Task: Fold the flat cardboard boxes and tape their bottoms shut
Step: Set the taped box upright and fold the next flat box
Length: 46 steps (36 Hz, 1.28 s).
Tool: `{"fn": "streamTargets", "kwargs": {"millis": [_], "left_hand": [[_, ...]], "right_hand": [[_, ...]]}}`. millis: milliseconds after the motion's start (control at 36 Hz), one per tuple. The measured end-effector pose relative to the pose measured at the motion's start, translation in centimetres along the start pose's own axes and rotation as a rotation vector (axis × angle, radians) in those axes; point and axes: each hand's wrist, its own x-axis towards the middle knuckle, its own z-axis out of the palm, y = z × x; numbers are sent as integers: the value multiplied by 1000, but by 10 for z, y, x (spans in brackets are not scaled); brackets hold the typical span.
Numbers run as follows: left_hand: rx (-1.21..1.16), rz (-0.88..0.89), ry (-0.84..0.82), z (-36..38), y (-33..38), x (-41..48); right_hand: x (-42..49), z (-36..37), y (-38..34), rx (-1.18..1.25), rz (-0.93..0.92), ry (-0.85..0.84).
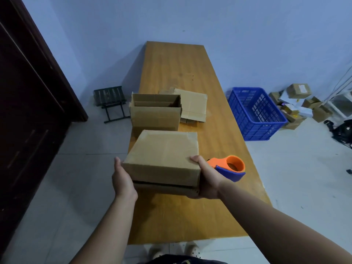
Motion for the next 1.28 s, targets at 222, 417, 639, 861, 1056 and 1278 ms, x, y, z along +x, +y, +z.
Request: {"fn": "streamTargets", "kwargs": {"millis": [222,417,639,861,1056,1278], "left_hand": [[-155,-409,-272,-3,3,17],[-6,-489,-399,-15,-13,23],[53,-535,-271,-15,-34,32],[248,-407,-304,-14,-32,31],[293,-386,-260,-9,-38,35],[513,-158,-146,8,-37,25]], "right_hand": [[9,-26,3,-237,-287,-91],[8,-44,8,-358,-306,-108],[10,-43,9,-606,-300,-81],[18,-52,16,-852,-387,-27],[27,-74,27,-1083,-445,88],[40,-80,32,-1187,-422,154]]}}
